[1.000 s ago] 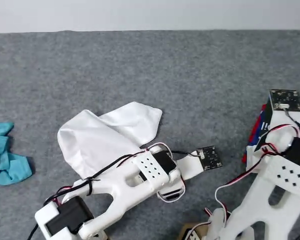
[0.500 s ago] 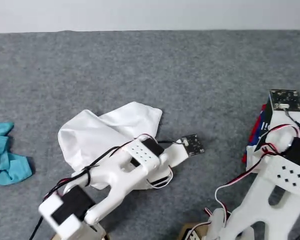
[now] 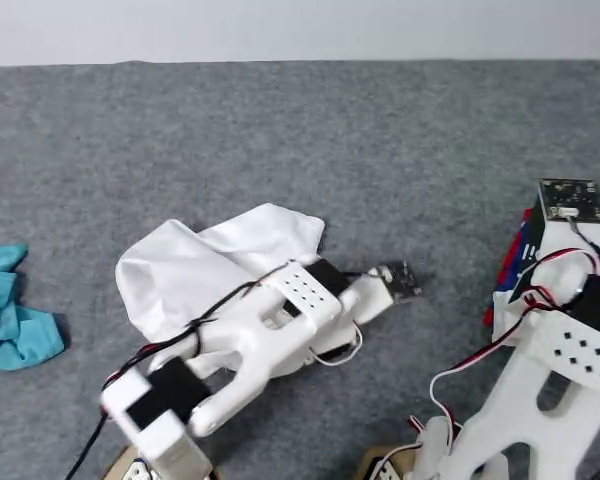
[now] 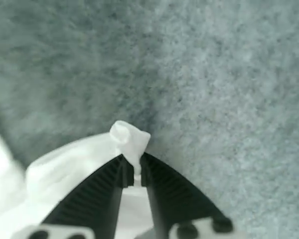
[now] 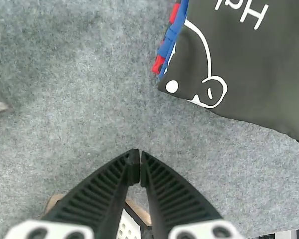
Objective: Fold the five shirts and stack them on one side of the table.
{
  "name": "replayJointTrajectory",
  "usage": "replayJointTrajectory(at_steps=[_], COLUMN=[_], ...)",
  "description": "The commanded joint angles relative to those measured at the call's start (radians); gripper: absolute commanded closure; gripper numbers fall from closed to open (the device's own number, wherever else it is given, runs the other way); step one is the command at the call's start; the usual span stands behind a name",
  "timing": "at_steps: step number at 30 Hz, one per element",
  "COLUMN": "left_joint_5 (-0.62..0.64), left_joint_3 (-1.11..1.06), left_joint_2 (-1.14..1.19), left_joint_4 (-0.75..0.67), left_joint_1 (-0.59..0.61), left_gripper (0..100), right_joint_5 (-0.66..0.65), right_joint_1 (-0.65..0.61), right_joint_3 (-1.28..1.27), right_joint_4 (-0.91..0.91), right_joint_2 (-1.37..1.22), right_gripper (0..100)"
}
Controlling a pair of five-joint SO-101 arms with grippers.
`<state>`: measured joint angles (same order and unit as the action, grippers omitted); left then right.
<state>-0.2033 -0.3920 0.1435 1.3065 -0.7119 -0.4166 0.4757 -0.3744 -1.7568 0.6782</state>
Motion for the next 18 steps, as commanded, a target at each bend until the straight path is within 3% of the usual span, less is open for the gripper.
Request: replayJointTrajectory(at_steps=[1, 6, 10, 18], left_joint_5=[0.017, 0.018, 0.018, -0.117], left_joint_3=[0.039, 0.039, 0.038, 0.039], left_joint_2=[-0.241, -0.563, -0.717, -0.918], left_joint_4=[0.069, 0.149, 0.250, 0.390], left_joint_1=[0.037, 0.158, 0.328, 0.775], left_gripper=[100, 100, 100, 100], right_joint_5=[0.011, 0.009, 0.008, 0.054], right_joint_1=[-0.019, -0.019, -0.056, -0.479], right_joint_3=[0.000, 0.000, 0.002, 0.005], right_joint_4=[-0.039, -0.039, -0.038, 0.041], right_joint_2=[0.022, 0.022, 0.021, 0.007], right_gripper=[98.9, 98.9, 98.9, 98.9])
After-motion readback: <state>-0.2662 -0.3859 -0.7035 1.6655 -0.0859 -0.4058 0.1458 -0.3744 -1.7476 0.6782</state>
